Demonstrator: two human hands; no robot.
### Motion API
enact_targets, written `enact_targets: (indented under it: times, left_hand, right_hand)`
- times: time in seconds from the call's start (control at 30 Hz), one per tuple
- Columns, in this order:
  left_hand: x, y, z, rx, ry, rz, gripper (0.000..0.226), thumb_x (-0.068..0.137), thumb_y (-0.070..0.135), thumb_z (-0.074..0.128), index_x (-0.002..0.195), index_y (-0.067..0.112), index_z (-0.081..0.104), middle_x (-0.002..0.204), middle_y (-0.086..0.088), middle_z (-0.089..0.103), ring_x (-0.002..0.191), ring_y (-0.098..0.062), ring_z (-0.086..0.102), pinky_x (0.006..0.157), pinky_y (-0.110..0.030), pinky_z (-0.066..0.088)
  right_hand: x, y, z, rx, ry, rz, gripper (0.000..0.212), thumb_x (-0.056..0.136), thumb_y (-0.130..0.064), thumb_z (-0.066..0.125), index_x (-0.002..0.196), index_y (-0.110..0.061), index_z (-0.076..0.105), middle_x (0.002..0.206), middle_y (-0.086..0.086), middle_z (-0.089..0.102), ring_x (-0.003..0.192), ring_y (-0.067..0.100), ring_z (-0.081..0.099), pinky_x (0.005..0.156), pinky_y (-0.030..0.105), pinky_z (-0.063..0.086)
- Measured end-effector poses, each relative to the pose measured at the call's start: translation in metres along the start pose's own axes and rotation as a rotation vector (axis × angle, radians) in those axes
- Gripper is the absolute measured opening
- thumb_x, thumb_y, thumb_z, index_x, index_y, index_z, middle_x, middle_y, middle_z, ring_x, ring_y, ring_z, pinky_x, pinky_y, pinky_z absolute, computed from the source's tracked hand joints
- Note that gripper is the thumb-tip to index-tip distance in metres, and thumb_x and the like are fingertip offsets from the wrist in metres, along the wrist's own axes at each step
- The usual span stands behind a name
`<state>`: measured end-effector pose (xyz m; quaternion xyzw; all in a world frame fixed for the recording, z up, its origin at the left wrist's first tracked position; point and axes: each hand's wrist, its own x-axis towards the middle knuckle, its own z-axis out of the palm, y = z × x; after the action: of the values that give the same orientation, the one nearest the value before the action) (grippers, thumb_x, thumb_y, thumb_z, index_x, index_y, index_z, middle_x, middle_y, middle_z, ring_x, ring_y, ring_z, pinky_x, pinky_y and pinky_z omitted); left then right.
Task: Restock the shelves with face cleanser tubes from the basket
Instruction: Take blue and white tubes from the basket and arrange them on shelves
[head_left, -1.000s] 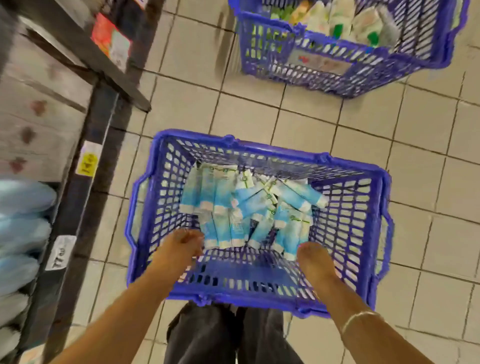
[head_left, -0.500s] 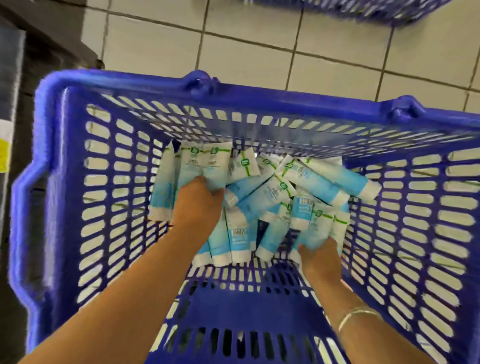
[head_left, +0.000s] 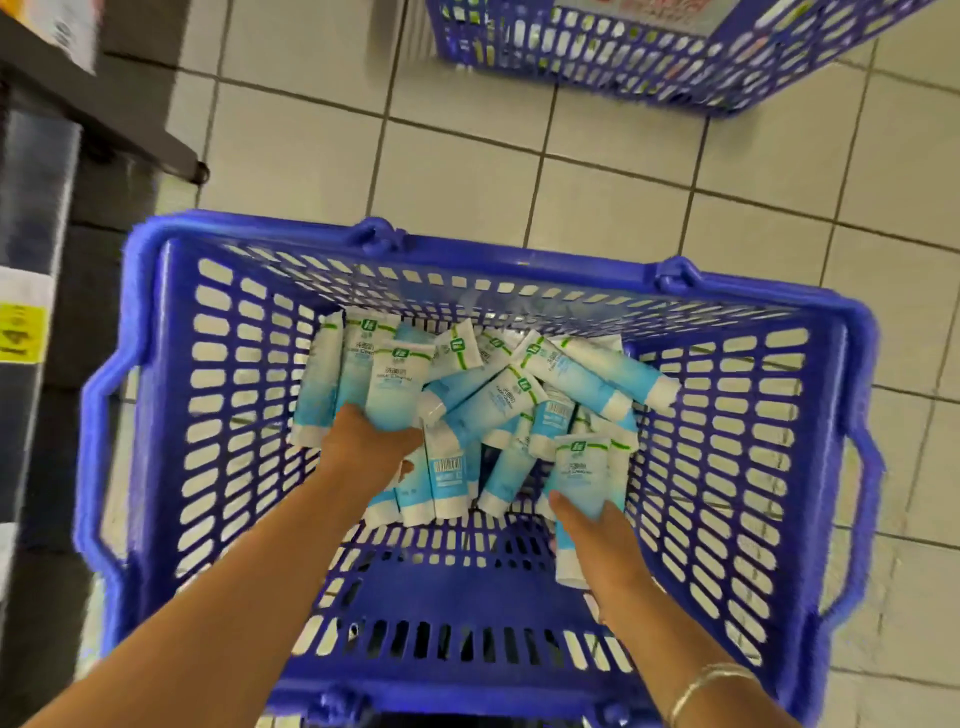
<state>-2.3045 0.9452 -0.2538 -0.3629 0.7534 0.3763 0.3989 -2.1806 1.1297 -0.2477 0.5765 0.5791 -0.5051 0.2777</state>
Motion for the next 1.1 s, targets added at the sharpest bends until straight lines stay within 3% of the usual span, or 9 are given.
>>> enact_targets:
  times: [0.17, 0.3, 0.4, 0.43, 0.57, 0.67, 0.73, 0.9, 1.1]
  left_hand:
    - [-0.073, 0.002, -0.042, -0.172, -0.123, 0.162, 0.022, 0.079, 0.019, 0.073, 0.092, 0.013, 0.057, 0.072, -0.001, 0.063, 0.042, -0.006, 0.055, 0.037, -0.016, 0.042]
    - [-0.146, 0.015, -0.089, -0.365, -0.026, 0.212, 0.008, 0.087, 0.027, 0.061, 0.09, 0.02, 0.059, 0.06, 0.007, 0.064, 0.044, -0.007, 0.059, 0.04, -0.02, 0.046]
    - [-0.208, 0.029, -0.137, -0.56, -0.024, 0.193, 0.009, 0.09, 0.031, 0.056, 0.087, 0.022, 0.057, 0.052, 0.007, 0.064, 0.039, -0.005, 0.057, 0.035, -0.017, 0.043]
    - [-0.228, 0.032, -0.154, -0.615, -0.025, 0.201, 0.01, 0.09, 0.032, 0.055, 0.088, 0.022, 0.057, 0.052, 0.007, 0.064, 0.041, -0.005, 0.058, 0.036, -0.017, 0.044]
    - [-0.305, 0.038, -0.216, -0.741, 0.015, 0.272, 0.01, 0.089, 0.032, 0.055, 0.091, 0.025, 0.06, 0.069, 0.008, 0.067, 0.059, -0.005, 0.064, 0.051, -0.026, 0.047]
    - [-0.358, 0.039, -0.254, -0.858, 0.021, 0.348, 0.017, 0.086, 0.033, 0.056, 0.099, 0.022, 0.061, 0.067, 0.011, 0.07, 0.058, -0.001, 0.065, 0.049, -0.02, 0.048]
    - [-0.39, 0.035, -0.276, -0.935, 0.035, 0.381, 0.034, 0.074, 0.043, 0.06, 0.101, 0.023, 0.059, 0.067, 0.009, 0.069, 0.057, -0.006, 0.065, 0.047, -0.02, 0.048]
    - [-0.475, 0.01, -0.31, -1.146, 0.177, 0.464, 0.029, 0.074, 0.041, 0.057, 0.098, 0.025, 0.059, 0.064, 0.003, 0.068, 0.052, -0.009, 0.062, 0.043, -0.022, 0.047]
    - [-0.585, -0.037, -0.32, -1.291, 0.497, 0.491, 0.017, 0.09, 0.032, 0.05, 0.104, 0.024, 0.055, 0.069, 0.002, 0.067, 0.052, -0.004, 0.063, 0.045, -0.019, 0.049]
  right_hand:
    - [-0.058, -0.038, -0.004, -0.009, -0.029, -0.085, 0.011, 0.086, -0.029, 0.064, 0.082, -0.021, 0.057, 0.073, 0.002, 0.061, 0.068, 0.021, 0.059, 0.062, 0.032, 0.046]
    - [-0.133, -0.081, 0.0, -0.012, -0.066, -0.201, 0.02, 0.085, -0.031, 0.063, 0.098, -0.015, 0.061, 0.088, 0.006, 0.065, 0.084, 0.026, 0.062, 0.076, 0.035, 0.049]
    - [-0.205, -0.116, 0.0, 0.008, -0.099, -0.295, 0.006, 0.087, -0.029, 0.062, 0.086, -0.024, 0.061, 0.08, -0.007, 0.063, 0.072, 0.009, 0.058, 0.064, 0.01, 0.047]
    - [-0.231, -0.128, 0.0, 0.009, -0.119, -0.323, 0.006, 0.087, -0.03, 0.062, 0.084, -0.027, 0.059, 0.082, -0.009, 0.062, 0.072, 0.005, 0.056, 0.061, 0.01, 0.045]
    - [-0.333, -0.169, 0.002, 0.012, -0.24, -0.436, 0.021, 0.088, -0.029, 0.061, 0.107, -0.018, 0.062, 0.1, 0.003, 0.068, 0.09, 0.018, 0.064, 0.081, 0.033, 0.051]
    - [-0.397, -0.191, 0.003, 0.03, -0.347, -0.528, 0.018, 0.088, -0.025, 0.06, 0.103, -0.015, 0.063, 0.082, 0.003, 0.067, 0.064, 0.01, 0.064, 0.052, 0.021, 0.05]
    - [-0.434, -0.2, 0.004, 0.017, -0.414, -0.576, 0.013, 0.087, -0.027, 0.061, 0.098, -0.02, 0.062, 0.075, -0.001, 0.066, 0.058, 0.008, 0.063, 0.047, 0.02, 0.047]
    - [-0.522, -0.202, 0.001, -0.097, -0.632, -0.698, 0.018, 0.083, -0.035, 0.063, 0.099, -0.027, 0.062, 0.075, 0.0, 0.064, 0.063, 0.016, 0.062, 0.057, 0.034, 0.051]
    - [-0.626, -0.173, 0.0, -0.239, -0.893, -0.837, 0.016, 0.082, -0.032, 0.063, 0.095, -0.022, 0.06, 0.071, -0.003, 0.063, 0.06, 0.009, 0.06, 0.053, 0.025, 0.048]
